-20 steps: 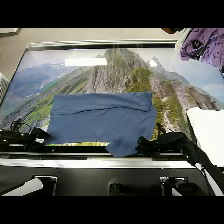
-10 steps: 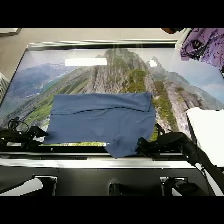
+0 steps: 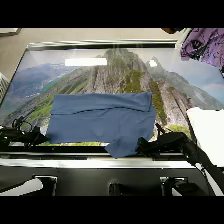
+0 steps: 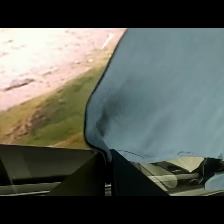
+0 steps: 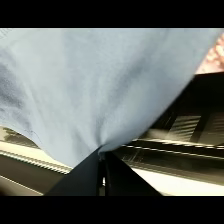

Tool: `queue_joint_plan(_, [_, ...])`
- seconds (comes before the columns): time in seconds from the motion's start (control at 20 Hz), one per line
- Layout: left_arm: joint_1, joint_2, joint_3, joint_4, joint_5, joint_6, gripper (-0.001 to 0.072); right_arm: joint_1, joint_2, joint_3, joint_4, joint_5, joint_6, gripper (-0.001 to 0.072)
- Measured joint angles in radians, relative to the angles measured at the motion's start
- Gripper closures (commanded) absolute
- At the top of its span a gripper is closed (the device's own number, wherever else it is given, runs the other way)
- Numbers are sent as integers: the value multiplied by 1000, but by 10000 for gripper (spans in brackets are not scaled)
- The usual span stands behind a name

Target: Fold the clothes and pants, and hang the long-sleeved shirts on hangers.

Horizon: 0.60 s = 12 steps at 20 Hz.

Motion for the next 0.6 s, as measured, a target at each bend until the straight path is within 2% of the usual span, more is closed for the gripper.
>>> queue_joint_plan(0.1, [-1, 17, 5, -5, -6, -7, 694, 0, 2, 18, -15, -8, 0, 686])
queue_joint_plan(0.3, [-1, 129, 28, 77, -16, -123, 694, 0, 45, 73, -71, -74, 27, 686])
queue_joint_plan(0.45, [-11, 259, 33, 163, -25, -219, 694, 0, 149, 93, -124, -163, 96, 687])
queue_joint_plan(0.6, [-84, 359, 32, 211, -42, -250, 694, 0, 311, 101, -173, -289, 180, 688])
